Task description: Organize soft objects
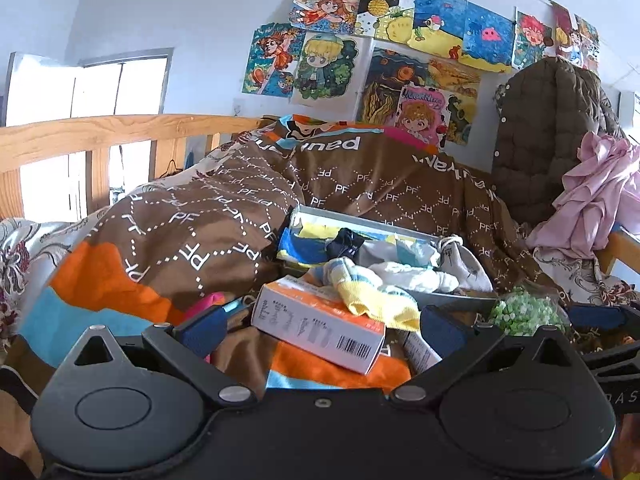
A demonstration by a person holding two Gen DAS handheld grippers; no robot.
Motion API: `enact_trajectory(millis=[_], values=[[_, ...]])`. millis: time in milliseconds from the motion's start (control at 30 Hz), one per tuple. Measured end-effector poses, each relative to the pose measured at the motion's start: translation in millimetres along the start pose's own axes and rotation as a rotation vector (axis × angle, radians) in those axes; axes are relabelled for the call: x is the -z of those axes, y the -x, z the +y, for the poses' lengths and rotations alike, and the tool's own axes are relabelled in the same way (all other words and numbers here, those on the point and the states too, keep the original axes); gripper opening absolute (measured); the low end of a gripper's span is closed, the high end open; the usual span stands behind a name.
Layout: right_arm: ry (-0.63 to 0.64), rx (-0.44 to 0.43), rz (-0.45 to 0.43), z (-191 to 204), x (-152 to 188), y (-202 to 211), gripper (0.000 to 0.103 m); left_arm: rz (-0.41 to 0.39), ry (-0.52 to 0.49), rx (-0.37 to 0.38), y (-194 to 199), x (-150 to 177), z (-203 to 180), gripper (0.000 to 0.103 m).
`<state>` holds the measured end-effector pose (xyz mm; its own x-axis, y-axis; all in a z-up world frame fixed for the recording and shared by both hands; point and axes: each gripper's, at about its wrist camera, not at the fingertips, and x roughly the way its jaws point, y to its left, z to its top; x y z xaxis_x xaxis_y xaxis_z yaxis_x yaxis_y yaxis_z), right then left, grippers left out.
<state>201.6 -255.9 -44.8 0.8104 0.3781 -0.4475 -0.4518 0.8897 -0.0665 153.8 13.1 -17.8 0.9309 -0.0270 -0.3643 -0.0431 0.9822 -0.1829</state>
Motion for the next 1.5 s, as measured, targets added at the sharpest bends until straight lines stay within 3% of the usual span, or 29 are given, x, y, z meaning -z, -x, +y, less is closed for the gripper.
enact_trajectory(millis=[533,1500], values=[[-0.027,-0.006,0.090,-1.8,6.9,-21.2,0.103,0.043,-0.014,-0.049,-14.5,27.7,30.1,0.102],[-0.121,0.054,0.022,-19.1,5.2,-24.5,0.103,0.009,-0.016,-0.038,-35.8,18.1,14.9,0.102]])
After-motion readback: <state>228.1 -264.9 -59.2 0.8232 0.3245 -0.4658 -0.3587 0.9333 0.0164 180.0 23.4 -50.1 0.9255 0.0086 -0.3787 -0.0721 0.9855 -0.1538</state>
